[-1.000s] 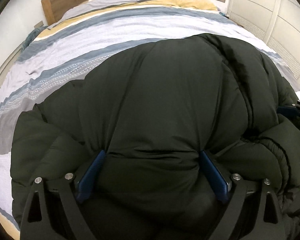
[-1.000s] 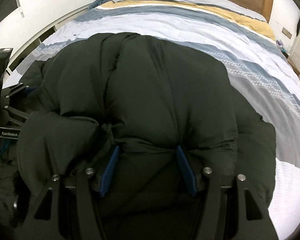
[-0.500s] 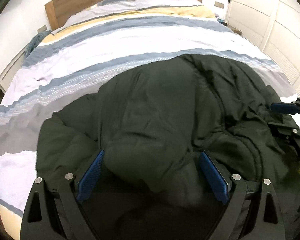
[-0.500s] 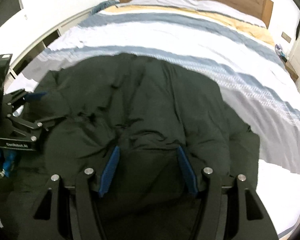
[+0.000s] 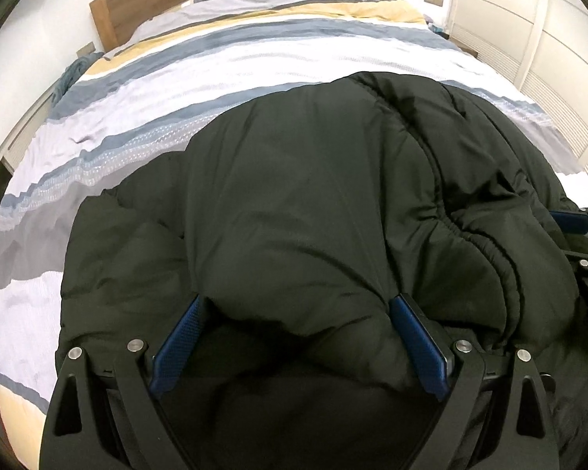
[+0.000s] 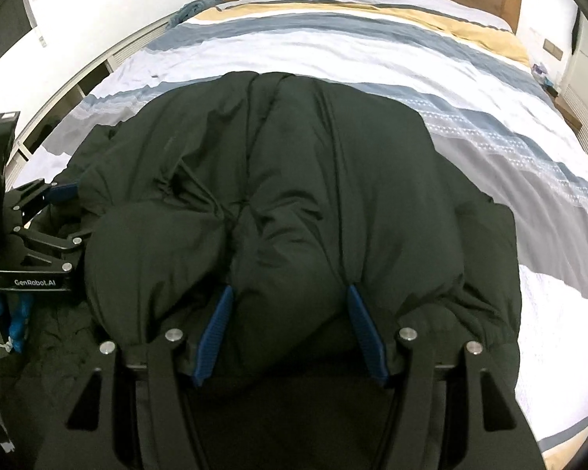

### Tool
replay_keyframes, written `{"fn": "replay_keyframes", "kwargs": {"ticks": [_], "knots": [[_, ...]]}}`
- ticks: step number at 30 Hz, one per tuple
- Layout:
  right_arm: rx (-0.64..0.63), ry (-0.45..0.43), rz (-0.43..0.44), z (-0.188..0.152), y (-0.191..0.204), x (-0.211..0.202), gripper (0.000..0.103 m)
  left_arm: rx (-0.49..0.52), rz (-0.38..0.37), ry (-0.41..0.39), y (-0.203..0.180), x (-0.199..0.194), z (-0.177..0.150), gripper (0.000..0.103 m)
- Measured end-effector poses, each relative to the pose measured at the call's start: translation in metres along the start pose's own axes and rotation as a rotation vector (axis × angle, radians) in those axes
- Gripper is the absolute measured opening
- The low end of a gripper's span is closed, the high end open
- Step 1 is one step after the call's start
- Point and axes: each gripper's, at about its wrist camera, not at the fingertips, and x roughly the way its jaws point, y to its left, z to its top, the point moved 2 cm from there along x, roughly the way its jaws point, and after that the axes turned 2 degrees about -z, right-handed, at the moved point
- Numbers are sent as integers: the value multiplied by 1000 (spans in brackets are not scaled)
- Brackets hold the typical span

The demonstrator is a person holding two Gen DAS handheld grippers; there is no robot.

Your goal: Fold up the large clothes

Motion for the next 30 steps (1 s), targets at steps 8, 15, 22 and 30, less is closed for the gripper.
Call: {"fn": "replay_keyframes", "kwargs": {"ticks": [8, 15, 22, 30], "knots": [[6, -4, -28, -13, -7, -27, 59, -31, -59, 1, 11, -35, -16, 93], [9, 3, -78, -49, -13, -75, 59, -54, -66, 21, 30, -77, -51, 95], [75, 73, -96, -111, -25, -120, 62, -181, -29, 57, 86, -125, -106, 101], [222, 200, -125, -192, -44, -153, 64, -283, 45, 155, 141, -149, -171, 102]]}}
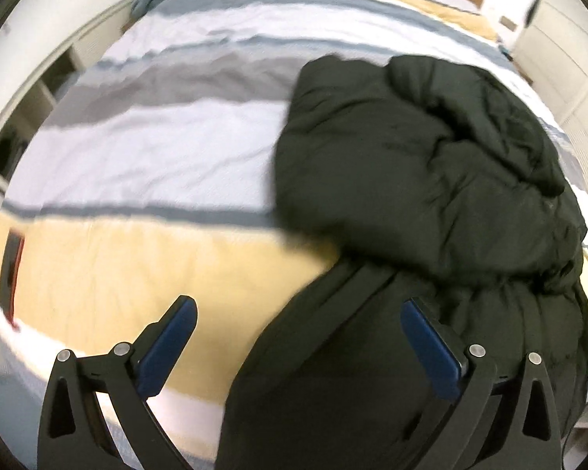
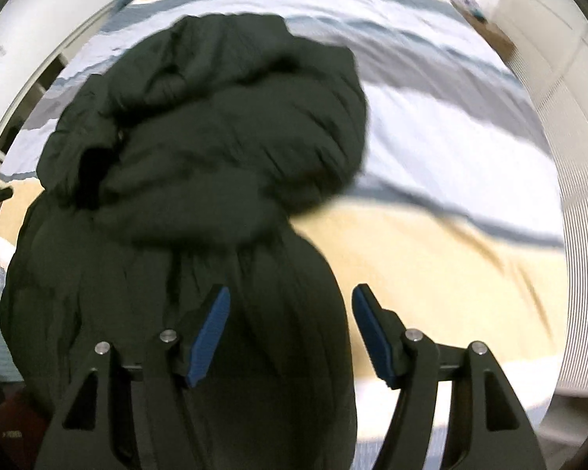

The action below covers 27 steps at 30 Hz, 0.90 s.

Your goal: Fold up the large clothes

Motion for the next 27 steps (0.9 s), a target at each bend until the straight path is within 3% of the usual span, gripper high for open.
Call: {"fn": "replay_keyframes", "kwargs": {"ticks": [7, 16, 20, 27], "knots": [[134, 103, 18, -59, -31, 0, 65, -70, 13, 100, 39, 5, -51, 102], [275, 247, 97, -120, -53, 37, 65, -279, -28, 254, 92, 34, -134, 102], [355, 277, 172, -139, -61, 47, 66, -374, -130, 311, 110, 43, -166, 102], [421, 310, 256, -165, -71, 52, 68, -363, -269, 382, 95, 48, -203, 102]]}}
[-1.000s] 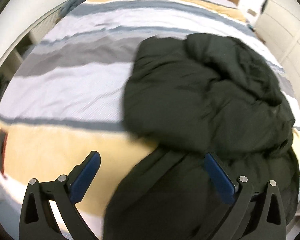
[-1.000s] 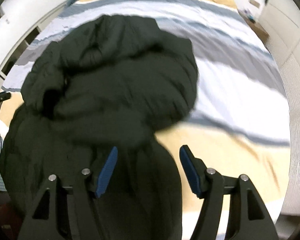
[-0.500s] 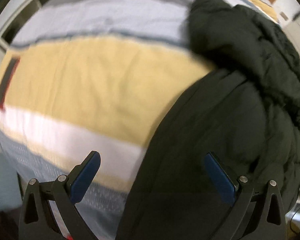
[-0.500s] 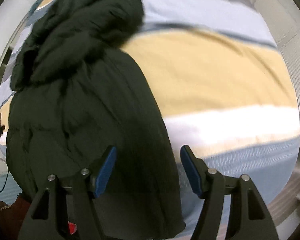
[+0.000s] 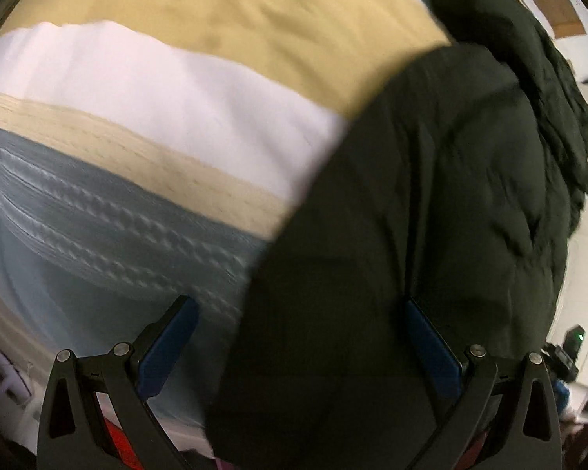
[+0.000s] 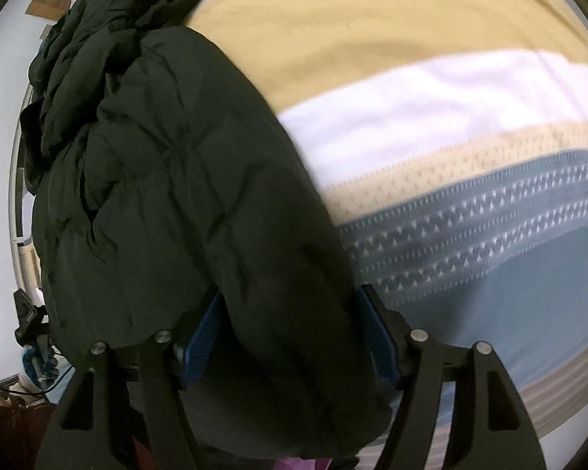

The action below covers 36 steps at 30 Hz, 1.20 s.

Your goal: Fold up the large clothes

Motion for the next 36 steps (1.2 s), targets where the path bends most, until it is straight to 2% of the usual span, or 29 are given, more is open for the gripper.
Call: {"fn": "replay_keyframes", "kwargs": {"ticks": [5, 8, 10, 11, 13, 14, 15, 16, 17, 18, 20, 23, 28, 33, 36], "knots": [[5, 52, 51, -18, -6, 10, 68, 10, -44, 24, -14, 8, -23, 98], [5, 101, 82, -25, -4, 15, 68, 10, -59, 32, -22, 9, -34, 84], [9, 133, 94, -30, -4, 18, 67, 0, -66, 34, -25, 8, -40, 69], [7, 144, 99, -32, -4, 18, 67, -10, -78, 37, -25, 7, -43, 64], [8, 158, 119, -37, -4, 17, 55, -22, -99, 42, -29, 6, -50, 47], [10, 163, 133, -40, -3, 16, 44, -19, -107, 46, -32, 3, -52, 42], [9, 166, 142, -42, -1, 18, 32, -8, -109, 51, -36, 0, -55, 34], [4, 167, 156, -46, 0, 16, 25, 1, -110, 54, -40, -4, -57, 25], [-1, 164, 166, -47, 2, 14, 17, 14, -123, 57, -45, -8, -60, 20], [-10, 159, 168, -47, 4, 10, 12, 20, -134, 57, -48, -12, -58, 15], [-36, 151, 169, -41, 15, 6, 10, 31, -160, 53, -63, -22, -53, 12], [-60, 94, 195, -23, 29, -10, 8, 26, -217, 11, -82, -40, -28, 10], [-129, -34, 249, 11, 60, -55, 8, -3, -301, -124, -102, -74, 18, 10], [-212, -163, 276, 54, 88, -96, 8, 49, -273, -196, -124, -87, 77, 10], [-225, -238, 274, 84, 84, -130, 8, 60, -253, -230, -142, -95, 104, 10]]}}
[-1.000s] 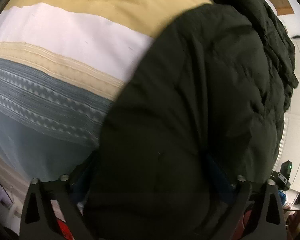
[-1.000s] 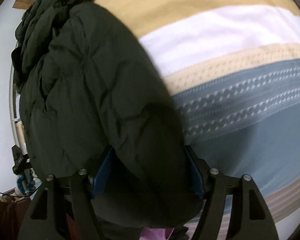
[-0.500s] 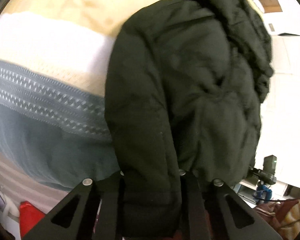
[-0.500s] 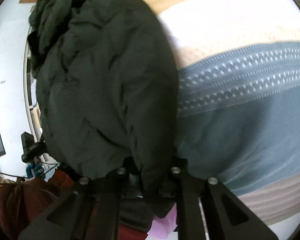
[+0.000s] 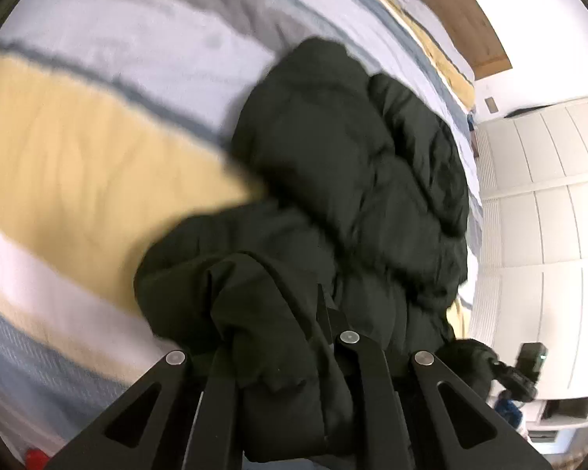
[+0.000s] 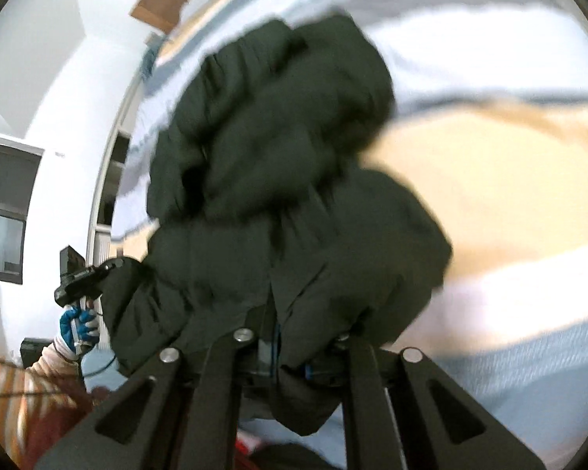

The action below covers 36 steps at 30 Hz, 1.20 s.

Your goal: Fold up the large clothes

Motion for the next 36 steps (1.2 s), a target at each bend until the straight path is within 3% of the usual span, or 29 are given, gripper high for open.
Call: {"fn": "replay_keyframes", "kwargs": {"ticks": [7, 16, 21, 25, 36], "knots": [[-22, -102, -38, 50, 27, -9, 8, 34, 11, -41, -44, 3, 56, 10], [36, -290, -12, 107, 43, -53, 8, 26, -108, -190, -90, -33, 120, 10], [100, -349, -7, 137, 42, -61, 8, 0, -141, -213, -96, -38, 153, 10], [175, -361, -5, 164, 33, -49, 8, -102, -193, -229, -86, -23, 175, 10], [304, -352, -48, 253, 0, 25, 8, -184, -104, -204, -65, 60, 250, 11]]}}
